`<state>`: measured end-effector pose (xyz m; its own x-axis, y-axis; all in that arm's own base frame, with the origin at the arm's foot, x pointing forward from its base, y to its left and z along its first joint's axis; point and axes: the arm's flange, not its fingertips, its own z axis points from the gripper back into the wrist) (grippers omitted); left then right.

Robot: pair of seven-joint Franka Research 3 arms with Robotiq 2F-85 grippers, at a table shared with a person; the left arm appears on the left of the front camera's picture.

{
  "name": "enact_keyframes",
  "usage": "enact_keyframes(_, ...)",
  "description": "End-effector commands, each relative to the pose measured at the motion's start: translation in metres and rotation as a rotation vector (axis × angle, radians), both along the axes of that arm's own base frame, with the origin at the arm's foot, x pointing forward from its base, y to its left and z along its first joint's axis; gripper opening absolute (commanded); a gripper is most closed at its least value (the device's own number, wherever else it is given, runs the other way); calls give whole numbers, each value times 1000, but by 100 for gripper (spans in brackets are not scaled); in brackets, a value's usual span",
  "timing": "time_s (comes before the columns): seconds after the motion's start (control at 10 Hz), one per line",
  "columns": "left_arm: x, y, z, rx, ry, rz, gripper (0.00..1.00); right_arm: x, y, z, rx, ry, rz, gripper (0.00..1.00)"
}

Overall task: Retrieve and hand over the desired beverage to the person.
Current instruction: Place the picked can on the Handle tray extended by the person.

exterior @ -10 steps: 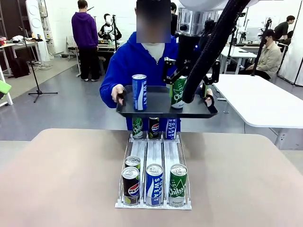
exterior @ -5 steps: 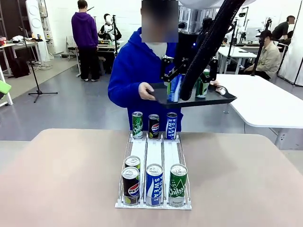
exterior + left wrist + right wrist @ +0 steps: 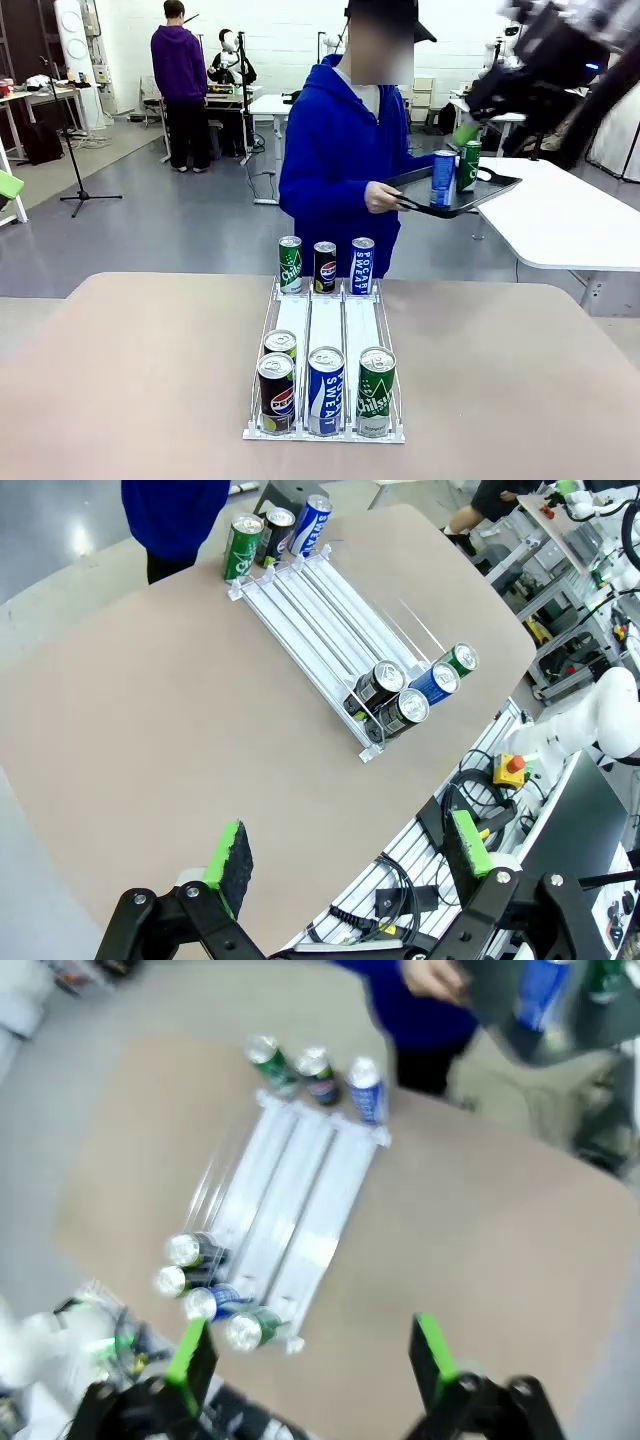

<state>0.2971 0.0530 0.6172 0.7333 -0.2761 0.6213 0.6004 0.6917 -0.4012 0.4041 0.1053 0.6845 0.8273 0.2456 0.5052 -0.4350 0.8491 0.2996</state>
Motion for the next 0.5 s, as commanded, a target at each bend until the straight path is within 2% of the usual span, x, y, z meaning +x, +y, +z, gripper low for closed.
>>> enact_keyframes(0.0,0,1,-2,-13,-13,-18,100,-30,-39,-38,187,40,109,100)
enact_keyframes(0.2,0,1,-2,-13,-13,-18,100,-56,-70,-53,219,51,76,100)
enact_keyframes(0.4,0,1,-2,-13,-13,-18,100,-70,-85,-58,184,47,35,100)
